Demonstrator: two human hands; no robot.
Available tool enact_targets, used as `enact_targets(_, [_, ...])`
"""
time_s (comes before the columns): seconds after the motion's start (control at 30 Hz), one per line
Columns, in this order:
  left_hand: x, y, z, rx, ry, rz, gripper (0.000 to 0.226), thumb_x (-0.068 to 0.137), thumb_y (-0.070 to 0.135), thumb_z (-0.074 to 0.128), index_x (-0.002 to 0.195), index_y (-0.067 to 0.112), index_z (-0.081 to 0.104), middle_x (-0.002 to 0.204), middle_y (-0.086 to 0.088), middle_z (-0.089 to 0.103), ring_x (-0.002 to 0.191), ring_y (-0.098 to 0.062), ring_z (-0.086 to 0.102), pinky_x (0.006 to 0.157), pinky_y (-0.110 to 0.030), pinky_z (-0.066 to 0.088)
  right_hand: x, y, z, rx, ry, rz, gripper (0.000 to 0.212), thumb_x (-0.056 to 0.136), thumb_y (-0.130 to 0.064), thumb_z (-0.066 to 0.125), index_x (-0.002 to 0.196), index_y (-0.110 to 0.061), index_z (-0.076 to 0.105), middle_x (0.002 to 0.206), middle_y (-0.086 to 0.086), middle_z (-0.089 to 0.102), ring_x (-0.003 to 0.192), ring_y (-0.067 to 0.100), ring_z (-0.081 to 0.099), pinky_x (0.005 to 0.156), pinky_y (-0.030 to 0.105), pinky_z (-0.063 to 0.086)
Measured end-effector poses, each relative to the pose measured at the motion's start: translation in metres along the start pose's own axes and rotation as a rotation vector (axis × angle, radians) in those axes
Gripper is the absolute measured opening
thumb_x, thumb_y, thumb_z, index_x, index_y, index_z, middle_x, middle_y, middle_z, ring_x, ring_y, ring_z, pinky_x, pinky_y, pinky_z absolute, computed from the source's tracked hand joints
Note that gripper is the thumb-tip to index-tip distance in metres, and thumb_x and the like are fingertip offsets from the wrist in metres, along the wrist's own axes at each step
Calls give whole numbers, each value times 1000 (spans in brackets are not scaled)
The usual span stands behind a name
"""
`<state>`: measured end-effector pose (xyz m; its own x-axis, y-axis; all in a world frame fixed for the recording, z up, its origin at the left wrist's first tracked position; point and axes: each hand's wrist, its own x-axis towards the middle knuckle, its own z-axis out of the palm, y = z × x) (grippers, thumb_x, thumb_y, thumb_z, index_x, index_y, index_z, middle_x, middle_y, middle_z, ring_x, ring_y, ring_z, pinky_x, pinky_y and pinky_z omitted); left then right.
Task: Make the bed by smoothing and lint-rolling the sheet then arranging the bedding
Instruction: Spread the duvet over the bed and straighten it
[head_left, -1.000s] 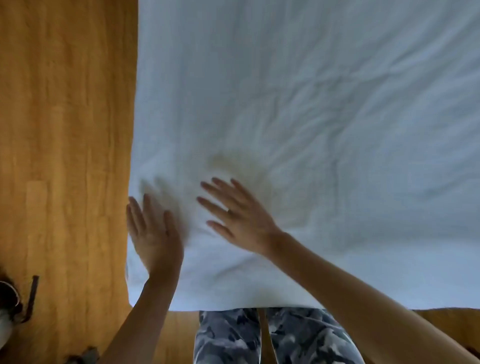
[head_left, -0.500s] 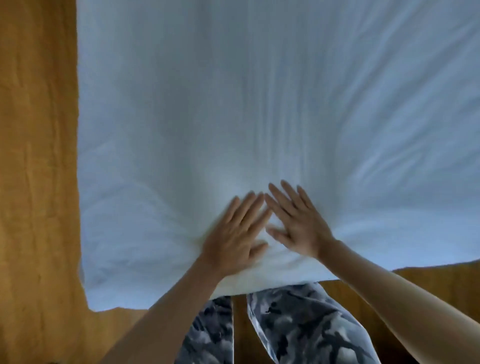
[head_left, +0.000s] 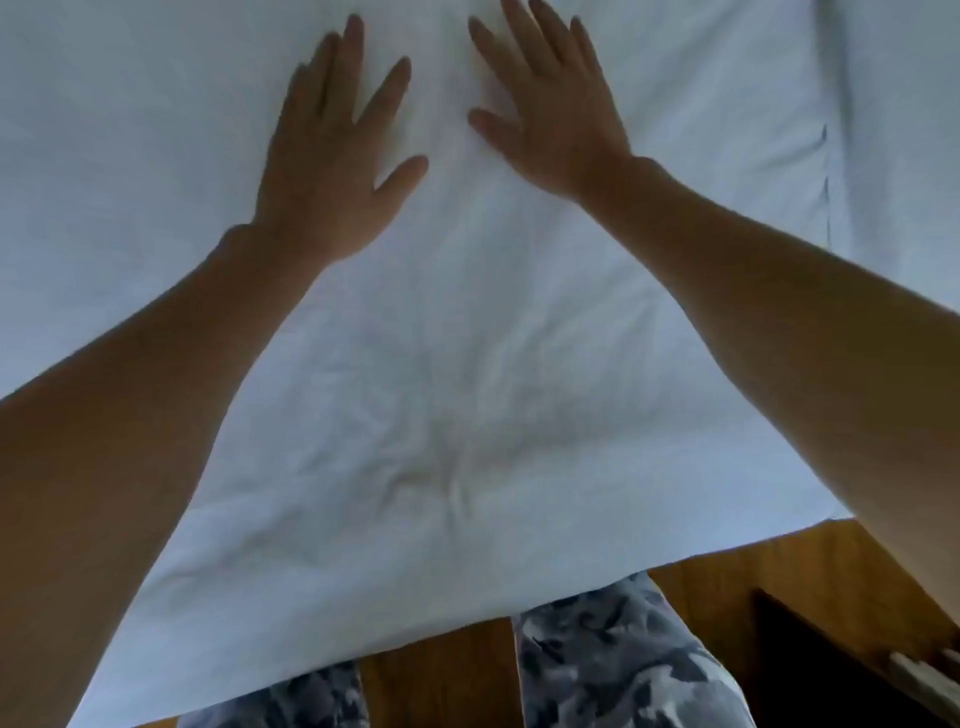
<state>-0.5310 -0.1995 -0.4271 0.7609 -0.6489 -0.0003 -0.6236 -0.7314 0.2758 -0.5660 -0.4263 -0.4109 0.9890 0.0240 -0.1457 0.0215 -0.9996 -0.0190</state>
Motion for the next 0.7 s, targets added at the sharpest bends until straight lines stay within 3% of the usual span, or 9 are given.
enact_targets(0.1, [15, 74, 51, 33, -33, -23, 68, 96, 55, 36, 153, 18, 26, 159, -24, 12, 147, -40, 11, 119, -52, 6, -53, 67, 40, -4, -42, -43, 64, 100, -54, 25, 154, -20, 20, 161, 13, 13, 148, 34, 10, 119, 47, 6])
enact_targets(0.2, [-57, 168, 82, -58, -61, 87, 66, 97, 53, 43, 150, 15, 35, 158, -23, 18, 147, -38, 13, 119, -53, 9, -181, 84, 68, 139, -4, -129, 61, 101, -48, 33, 151, -15, 30, 158, 17, 20, 147, 35, 14, 119, 49, 12])
enact_targets(0.27, [-99, 214, 84, -95, -130, 125, 65, 96, 52, 46, 149, 15, 36, 158, -20, 18, 148, -35, 12, 120, -52, 10, -259, 84, 70, 201, -78, -143, 59, 100, -46, 34, 151, -15, 29, 159, 17, 17, 148, 35, 12, 119, 51, 13])
enact_targets(0.43, [-150, 261, 86, -109, -251, 293, 68, 93, 52, 52, 149, 17, 36, 158, -16, 22, 147, -33, 19, 118, -52, 19, -382, 82, 73, 241, -224, -281, 64, 99, -48, 38, 151, -15, 21, 161, 13, 10, 148, 31, 13, 113, 50, 27])
enact_targets(0.53, [-166, 280, 78, -257, -331, 401, 60, 92, 50, 54, 140, 15, 52, 152, -14, 38, 141, -31, 35, 111, -49, 31, -381, 88, 56, 384, -139, -267, 54, 99, -43, 42, 144, -15, 35, 153, 10, 31, 143, 27, 29, 106, 48, 36])
enact_targets(0.63, [-115, 286, 59, -463, -93, 284, 31, 94, 34, 54, 110, 10, 66, 114, -11, 66, 101, -28, 60, 83, -41, 48, -310, 113, 31, 422, 197, -75, 42, 99, -36, 44, 133, -12, 43, 141, 12, 45, 131, 29, 43, 104, 47, 40])
enact_targets(0.7, [-48, 287, 52, -382, 88, 165, 29, 93, 25, 52, 113, 8, 64, 115, -15, 65, 100, -34, 60, 86, -40, 45, -232, 147, 16, 333, 319, 4, 45, 99, -34, 43, 136, -9, 44, 142, 20, 46, 132, 34, 40, 109, 45, 35])
